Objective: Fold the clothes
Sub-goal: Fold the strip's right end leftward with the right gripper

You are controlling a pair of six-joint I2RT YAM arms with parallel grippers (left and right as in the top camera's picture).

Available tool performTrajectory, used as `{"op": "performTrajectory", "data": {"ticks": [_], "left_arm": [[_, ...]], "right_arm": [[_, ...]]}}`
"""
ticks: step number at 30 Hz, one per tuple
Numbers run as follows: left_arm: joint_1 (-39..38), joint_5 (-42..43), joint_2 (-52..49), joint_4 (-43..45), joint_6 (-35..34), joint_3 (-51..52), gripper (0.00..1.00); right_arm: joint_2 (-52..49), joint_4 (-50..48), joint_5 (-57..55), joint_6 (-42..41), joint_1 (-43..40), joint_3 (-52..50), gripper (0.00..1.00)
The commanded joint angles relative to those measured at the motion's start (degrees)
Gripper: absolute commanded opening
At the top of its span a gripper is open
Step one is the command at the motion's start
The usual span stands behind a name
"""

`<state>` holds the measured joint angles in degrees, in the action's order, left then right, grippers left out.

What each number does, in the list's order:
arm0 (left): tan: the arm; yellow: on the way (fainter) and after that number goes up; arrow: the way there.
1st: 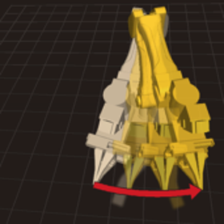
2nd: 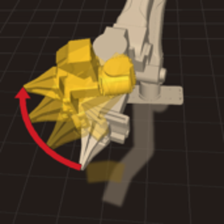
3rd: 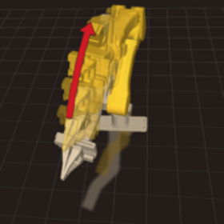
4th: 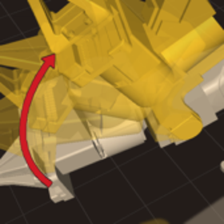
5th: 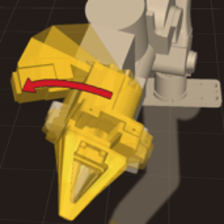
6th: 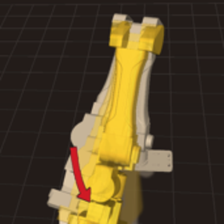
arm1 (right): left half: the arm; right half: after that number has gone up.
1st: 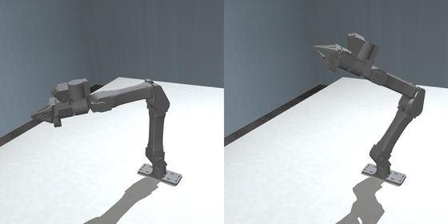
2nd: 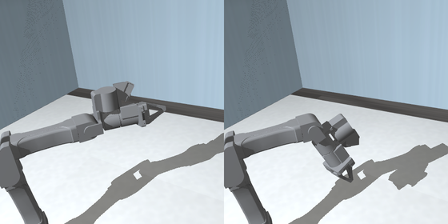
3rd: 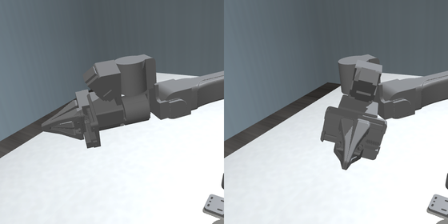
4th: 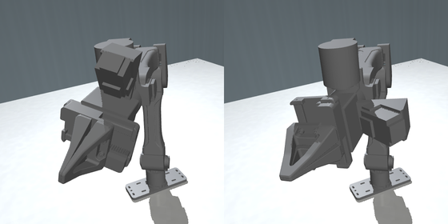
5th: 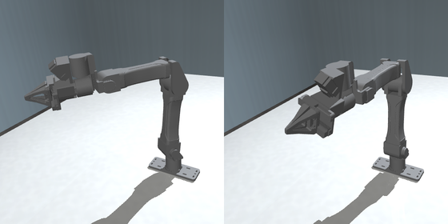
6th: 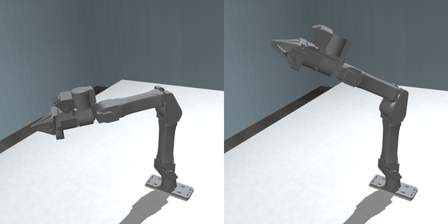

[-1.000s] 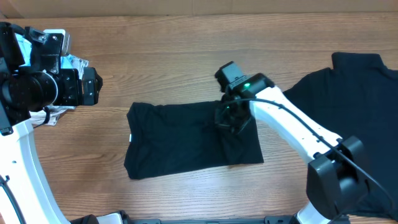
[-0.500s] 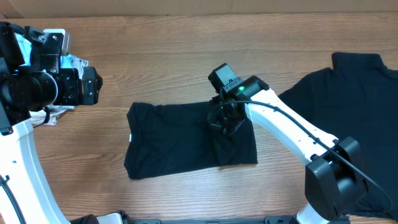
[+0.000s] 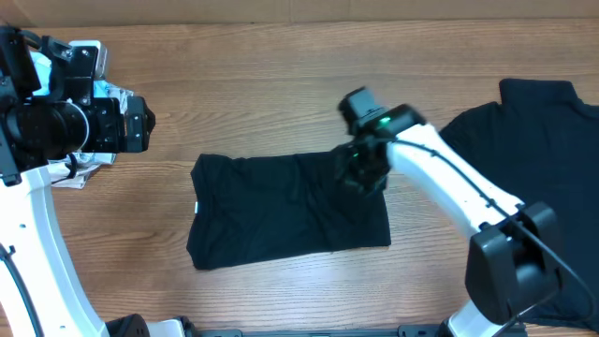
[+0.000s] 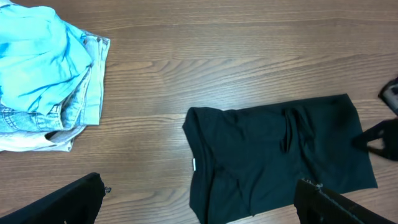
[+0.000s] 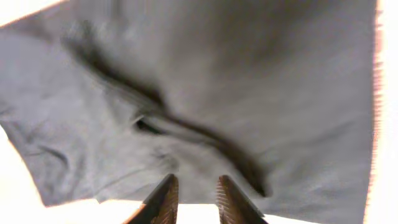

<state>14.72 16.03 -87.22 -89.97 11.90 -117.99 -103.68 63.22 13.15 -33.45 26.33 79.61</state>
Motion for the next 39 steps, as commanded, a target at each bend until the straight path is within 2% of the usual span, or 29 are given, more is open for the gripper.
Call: {"op": "performTrajectory", "data": {"ticks": [1, 6, 13, 17, 18, 21, 24, 28, 34, 39], "left_arm": [[0.1, 0.1, -1.2, 0.3, -1.2, 0.6, 1.0], [0.1, 0.1, -1.9, 0.3, -1.2, 0.6, 1.0], [0.1, 0.1, -2.7, 0.0, -1.2, 0.6, 1.0], [0.1, 1.9, -2.7, 0.3, -1.2, 0.6, 1.0], [0.1, 2.7, -2.7, 0.3, -1.2, 0.6, 1.0], [0.1, 3.5, -2.7, 0.2, -1.2, 0.6, 1.0], [0.1, 3.5, -2.7, 0.0, -1.2, 0.6, 1.0], [0.1, 3.5, -2.7, 0.0, -1.2, 0.6, 1.0], [0.1, 8.0, -2.8, 0.1, -1.2, 0.6, 1.0], [0.2, 6.8, -4.1, -1.6, -1.3, 1.5, 1.0]], "right_arm": [[1.0, 0.8, -1.5, 3.7, -3.4, -0.9, 0.15], [1.0, -0.1, 0.3, 3.9, -3.9, -7.4, 0.15], [1.0, -6.3, 14.6, 2.3, -3.6, -18.0, 0.13], [1.0, -14.0, 38.7, 22.7, 0.9, -18.2, 0.09], [1.0, -14.8, 40.5, 24.5, 2.4, -17.6, 0.09], [1.2, -14.4, 38.6, 27.7, 6.1, -14.9, 0.08], [1.7, -10.6, 27.8, 27.2, 7.8, -11.0, 0.05], [2.8, -3.8, 12.0, 19.0, 5.3, -5.4, 0.04], [1.9, -4.2, 11.6, 11.9, -0.3, -4.9, 0.04], [-0.2, -9.2, 12.3, 7.9, 1.4, -7.0, 0.05]]}}
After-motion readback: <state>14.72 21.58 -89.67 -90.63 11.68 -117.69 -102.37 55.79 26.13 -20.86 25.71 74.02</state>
